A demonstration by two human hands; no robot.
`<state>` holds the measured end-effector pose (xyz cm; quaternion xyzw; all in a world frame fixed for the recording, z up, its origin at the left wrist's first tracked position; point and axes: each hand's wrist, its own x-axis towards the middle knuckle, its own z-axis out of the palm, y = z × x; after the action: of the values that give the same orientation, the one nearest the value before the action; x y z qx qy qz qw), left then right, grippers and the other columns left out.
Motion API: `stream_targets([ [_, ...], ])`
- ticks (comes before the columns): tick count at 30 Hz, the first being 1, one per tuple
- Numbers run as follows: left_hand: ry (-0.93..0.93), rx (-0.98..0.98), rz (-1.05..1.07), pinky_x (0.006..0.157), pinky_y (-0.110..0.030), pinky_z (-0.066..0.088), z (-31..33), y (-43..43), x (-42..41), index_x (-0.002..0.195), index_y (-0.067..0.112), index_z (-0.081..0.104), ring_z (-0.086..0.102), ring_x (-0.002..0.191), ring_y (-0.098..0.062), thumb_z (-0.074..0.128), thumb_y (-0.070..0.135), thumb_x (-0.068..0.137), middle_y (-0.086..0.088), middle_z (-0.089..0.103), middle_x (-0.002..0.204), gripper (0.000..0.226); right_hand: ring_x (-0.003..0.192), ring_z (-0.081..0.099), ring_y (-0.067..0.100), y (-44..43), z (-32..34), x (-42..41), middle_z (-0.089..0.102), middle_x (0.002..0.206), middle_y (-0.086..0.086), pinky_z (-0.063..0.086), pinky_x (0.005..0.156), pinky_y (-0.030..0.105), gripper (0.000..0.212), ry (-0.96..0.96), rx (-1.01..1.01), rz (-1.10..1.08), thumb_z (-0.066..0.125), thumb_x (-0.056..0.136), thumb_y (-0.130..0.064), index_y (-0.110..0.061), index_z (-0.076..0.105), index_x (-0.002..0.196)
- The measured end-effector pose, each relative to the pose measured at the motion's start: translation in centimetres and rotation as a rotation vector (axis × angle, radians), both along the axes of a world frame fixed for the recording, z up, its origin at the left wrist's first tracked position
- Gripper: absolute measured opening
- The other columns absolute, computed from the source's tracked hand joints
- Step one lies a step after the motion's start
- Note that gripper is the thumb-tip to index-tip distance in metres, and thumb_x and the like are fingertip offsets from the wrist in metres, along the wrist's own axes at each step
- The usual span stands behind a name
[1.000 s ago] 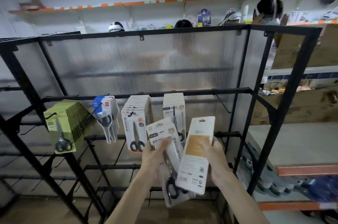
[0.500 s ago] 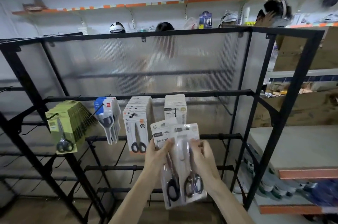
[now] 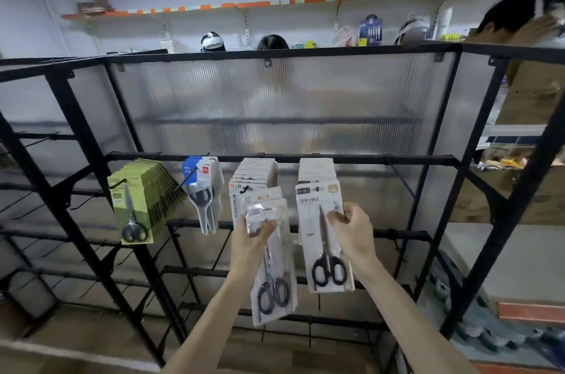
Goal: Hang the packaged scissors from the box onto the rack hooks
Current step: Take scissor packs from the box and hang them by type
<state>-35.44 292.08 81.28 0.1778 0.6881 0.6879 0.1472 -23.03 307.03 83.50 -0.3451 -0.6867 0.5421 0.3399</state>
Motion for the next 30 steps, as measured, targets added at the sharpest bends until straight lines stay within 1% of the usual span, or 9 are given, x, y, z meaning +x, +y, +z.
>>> stream_targets([
  [2, 0.005, 0.019, 0.007, 0.100, -0.035, 0.051, -0.3, -0.3, -0.3, 0.135, 0.015, 0.056, 0.066, 0.113, -0.015, 0.078, 0.031, 0.087, 0.001, 0.069, 0.123, 0.055, 0.090, 0.065, 0.009, 0.2, -0.3, -0.3, 0.065, 0.097, -0.010, 0.048, 0.067, 0.022, 0.011, -0.010, -0.009, -0.002, 0.062, 0.095, -0.015, -0.022, 0.055, 0.101],
  [5, -0.003, 0.046, 0.018, 0.084, -0.021, 0.050, -0.8, -0.7, -0.5, 0.126, 0.018, 0.060, 0.068, 0.106, -0.010, 0.077, 0.023, 0.089, 0.006, 0.072, 0.114, 0.041, 0.085, 0.064, 0.007, 0.3, -0.8, -0.5, 0.065, 0.094, -0.009, 0.047, 0.063, 0.021, 0.013, -0.022, -0.002, -0.007, 0.061, 0.096, -0.014, -0.024, 0.053, 0.095],
  [10, -0.014, 0.054, 0.019, 0.079, -0.017, 0.045, -1.0, -0.8, -0.4, 0.127, 0.021, 0.059, 0.066, 0.103, -0.005, 0.076, 0.026, 0.090, 0.012, 0.072, 0.110, 0.042, 0.087, 0.062, 0.005, 0.3, -2.1, -0.6, 0.065, 0.096, -0.009, 0.043, 0.063, 0.018, 0.010, -0.043, 0.003, -0.025, 0.060, 0.097, -0.015, -0.019, 0.056, 0.105],
  [13, -0.013, 0.057, 0.013, 0.088, -0.024, 0.049, -1.1, -0.7, -0.4, 0.131, 0.018, 0.059, 0.068, 0.104, -0.007, 0.077, 0.025, 0.089, 0.008, 0.073, 0.113, 0.046, 0.084, 0.062, 0.006, 0.5, -2.1, -1.3, 0.066, 0.098, -0.004, 0.043, 0.061, 0.019, 0.010, -0.044, -0.020, -0.039, 0.060, 0.097, -0.013, -0.014, 0.058, 0.107],
  [15, -0.011, 0.060, 0.010, 0.093, -0.027, 0.051, -1.2, -0.7, -0.4, 0.132, 0.016, 0.060, 0.069, 0.102, -0.007, 0.077, 0.023, 0.089, 0.005, 0.074, 0.114, 0.046, 0.082, 0.060, 0.004, 0.7, -1.7, -1.7, 0.065, 0.095, -0.006, 0.042, 0.060, 0.019, 0.010, -0.038, -0.024, -0.033, 0.059, 0.097, -0.011, -0.014, 0.057, 0.106],
  [17, -0.012, 0.063, 0.008, 0.091, -0.024, 0.052, -1.2, -0.8, -0.4, 0.131, 0.016, 0.060, 0.071, 0.099, -0.004, 0.077, 0.023, 0.089, 0.005, 0.075, 0.113, 0.046, 0.083, 0.059, 0.001, 0.6, -1.8, -1.6, 0.063, 0.095, -0.010, 0.042, 0.061, 0.017, 0.012, -0.027, -0.012, -0.011, 0.058, 0.098, -0.011, -0.015, 0.055, 0.109],
  [21, -0.034, 0.075, 0.004, 0.102, -0.034, 0.051, -1.0, -1.1, -0.3, 0.133, 0.014, 0.059, 0.071, 0.094, 0.002, 0.077, 0.022, 0.089, 0.007, 0.076, 0.110, 0.048, 0.089, 0.061, 0.001, 0.1, -2.5, -0.3, 0.065, 0.098, -0.011, 0.044, 0.062, 0.010, 0.011, 0.009, 0.060, 0.000, 0.060, 0.098, -0.014, -0.016, 0.058, 0.108],
  [25, -0.032, 0.061, 0.003, 0.092, -0.025, 0.047, -1.1, -0.9, -0.1, 0.133, 0.015, 0.058, 0.070, 0.090, 0.006, 0.077, 0.024, 0.089, 0.007, 0.073, 0.113, 0.048, 0.093, 0.065, 0.009, 0.5, -2.1, -0.7, 0.068, 0.101, -0.005, 0.046, 0.068, 0.018, 0.017, 0.018, 0.071, -0.014, 0.062, 0.097, -0.019, -0.013, 0.061, 0.112],
  [30, -0.059, 0.070, -0.003, 0.096, -0.032, 0.043, -1.0, -0.7, 0.1, 0.134, 0.016, 0.057, 0.065, 0.105, -0.005, 0.078, 0.029, 0.088, 0.004, 0.071, 0.119, 0.052, 0.086, 0.064, 0.006, 1.0, -2.0, -1.3, 0.069, 0.101, -0.002, 0.043, 0.061, 0.015, 0.015, -0.044, 0.081, -0.021, 0.059, 0.099, -0.020, -0.010, 0.061, 0.110],
])
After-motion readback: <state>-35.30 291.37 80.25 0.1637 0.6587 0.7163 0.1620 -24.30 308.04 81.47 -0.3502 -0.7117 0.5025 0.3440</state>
